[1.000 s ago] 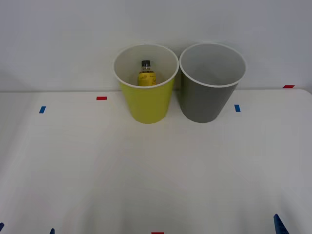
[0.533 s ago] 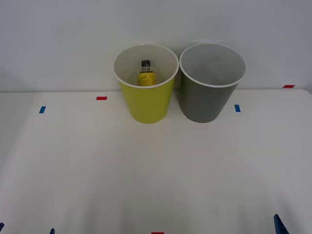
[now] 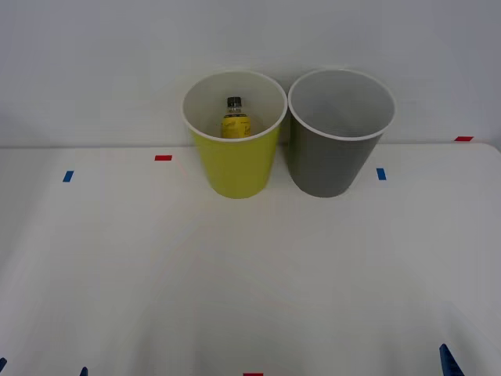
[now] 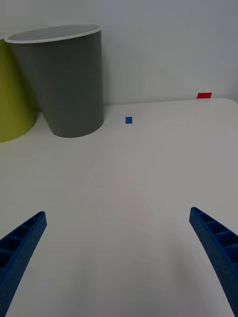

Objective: Put cans in the gray bin and PET bottles in the light green bin.

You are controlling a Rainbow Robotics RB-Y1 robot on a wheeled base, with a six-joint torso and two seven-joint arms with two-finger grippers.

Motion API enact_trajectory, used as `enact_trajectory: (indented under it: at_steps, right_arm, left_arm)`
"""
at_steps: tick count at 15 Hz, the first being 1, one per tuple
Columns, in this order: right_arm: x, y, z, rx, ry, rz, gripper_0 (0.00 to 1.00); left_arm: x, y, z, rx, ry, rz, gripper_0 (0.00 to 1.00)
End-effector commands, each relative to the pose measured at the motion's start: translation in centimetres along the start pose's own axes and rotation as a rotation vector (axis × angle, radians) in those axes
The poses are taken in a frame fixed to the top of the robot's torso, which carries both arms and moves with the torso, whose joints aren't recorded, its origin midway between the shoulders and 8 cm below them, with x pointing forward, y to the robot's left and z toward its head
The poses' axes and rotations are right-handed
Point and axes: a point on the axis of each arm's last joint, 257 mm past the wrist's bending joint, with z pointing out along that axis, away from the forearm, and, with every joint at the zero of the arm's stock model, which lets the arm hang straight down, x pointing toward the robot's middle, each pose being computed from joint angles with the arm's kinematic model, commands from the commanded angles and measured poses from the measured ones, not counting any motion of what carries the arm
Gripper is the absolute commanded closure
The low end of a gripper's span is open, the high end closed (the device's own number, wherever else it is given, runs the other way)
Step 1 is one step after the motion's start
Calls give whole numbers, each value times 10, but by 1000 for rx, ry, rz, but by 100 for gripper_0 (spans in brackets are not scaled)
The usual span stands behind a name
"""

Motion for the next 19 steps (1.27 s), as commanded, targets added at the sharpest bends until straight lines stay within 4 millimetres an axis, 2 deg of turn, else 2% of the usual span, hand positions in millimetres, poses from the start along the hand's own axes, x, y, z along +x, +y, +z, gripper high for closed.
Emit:
enact_trajectory:
  at_steps: [1,19]
  right_arm:
    - [0,0,0,0,0,0,0]
    - [0,0,0,0,0,0,0]
  left_arm:
    - [0,0,0,0,0,0,0]
    - [0,0,0,0,0,0,0]
